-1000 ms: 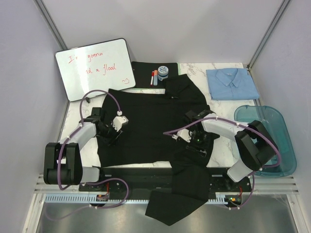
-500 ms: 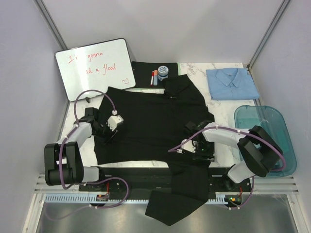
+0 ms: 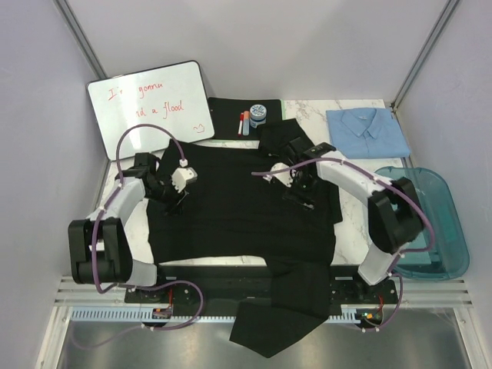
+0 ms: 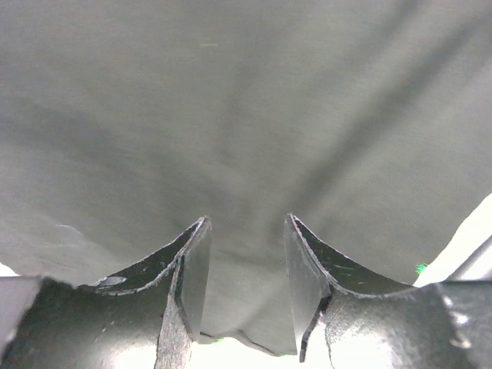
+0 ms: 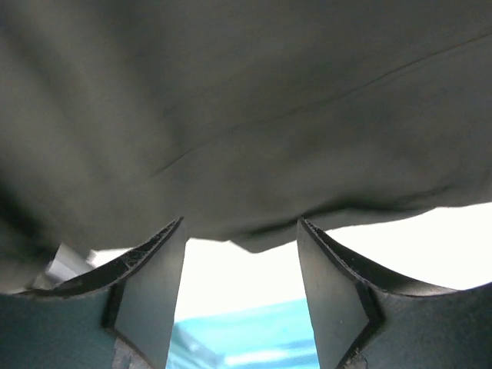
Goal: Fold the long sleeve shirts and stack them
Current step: Flatten the shirt out
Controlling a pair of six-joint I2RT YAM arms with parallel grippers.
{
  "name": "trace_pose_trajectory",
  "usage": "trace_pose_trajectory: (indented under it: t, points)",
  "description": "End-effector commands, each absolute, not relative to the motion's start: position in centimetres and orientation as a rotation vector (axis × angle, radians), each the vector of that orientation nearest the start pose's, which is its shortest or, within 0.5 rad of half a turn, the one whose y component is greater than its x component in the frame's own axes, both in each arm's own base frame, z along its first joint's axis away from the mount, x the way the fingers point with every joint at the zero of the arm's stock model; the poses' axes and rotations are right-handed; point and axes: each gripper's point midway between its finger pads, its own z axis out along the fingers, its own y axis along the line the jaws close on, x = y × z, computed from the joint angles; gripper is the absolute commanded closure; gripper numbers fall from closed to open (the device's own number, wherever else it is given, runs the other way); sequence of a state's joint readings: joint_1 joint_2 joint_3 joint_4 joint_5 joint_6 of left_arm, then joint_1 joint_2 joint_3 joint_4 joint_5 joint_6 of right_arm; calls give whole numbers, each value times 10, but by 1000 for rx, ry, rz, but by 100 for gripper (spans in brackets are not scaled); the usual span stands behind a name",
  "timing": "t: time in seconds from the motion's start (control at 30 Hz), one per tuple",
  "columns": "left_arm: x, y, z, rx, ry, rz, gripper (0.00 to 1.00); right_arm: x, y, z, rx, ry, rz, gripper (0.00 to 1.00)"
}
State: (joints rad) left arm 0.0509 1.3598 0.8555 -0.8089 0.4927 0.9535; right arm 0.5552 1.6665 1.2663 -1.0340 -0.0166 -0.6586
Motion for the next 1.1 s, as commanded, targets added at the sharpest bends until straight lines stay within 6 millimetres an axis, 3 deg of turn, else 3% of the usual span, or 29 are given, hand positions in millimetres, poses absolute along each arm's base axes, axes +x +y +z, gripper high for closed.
trace_pose_trajectory:
  t: [0.0,0.07,0.17,0.33,0.4,0.5,0.57,0.67,0.7,0.73,0.77,0.8,0.83,0.87,0.9,0.93,0.97,1.07]
  points:
    - [288,-25,49,1110,2421,-307,50,295,130,54,-1598,2594,40,34]
    - [287,-21,39,1114,2445,-289,50,298,125,47,-1624,2585,15,33]
    - [269,-20,23,1131,2493,-311,50,286,111,31,-1674,2612,3,33]
    - [213,-30,8,1238,2522,-390,52,248,83,21,-1780,2636,-38,33]
    - [182,-33,0,1276,2561,-442,52,224,74,21,-1812,2653,-5,33]
    - [154,-45,6,1339,2550,-519,51,199,72,33,-1843,2647,84,33]
    - [158,-50,21,1351,2492,-538,50,193,76,48,-1837,2626,142,33]
    - [198,-63,63,1285,2371,-547,46,229,95,82,-1687,2551,192,30]
    - [227,-66,88,1271,2301,-510,45,257,106,103,-1613,2495,186,30]
    - [241,-71,100,1254,2262,-528,44,272,113,111,-1554,2484,223,30]
    - [255,-73,100,1224,2286,-566,43,307,118,126,-1446,2470,224,30]
    - [282,-75,124,1209,2225,-537,42,326,121,132,-1380,2458,242,30]
    - [295,-79,132,1193,2203,-558,41,351,124,139,-1305,2425,247,29]
    - [306,-81,134,1167,2210,-572,38,368,130,131,-1246,2452,254,29]
    - [325,-83,142,1150,2195,-573,37,396,138,147,-1203,2388,230,29]
    - [338,-86,147,1136,2165,-577,37,415,145,150,-1170,2362,226,29]
    - [351,-88,156,1092,2154,-567,36,439,155,148,-1115,2363,239,28]
    - [385,-87,163,1034,2118,-519,34,486,168,130,-1069,2345,225,27]
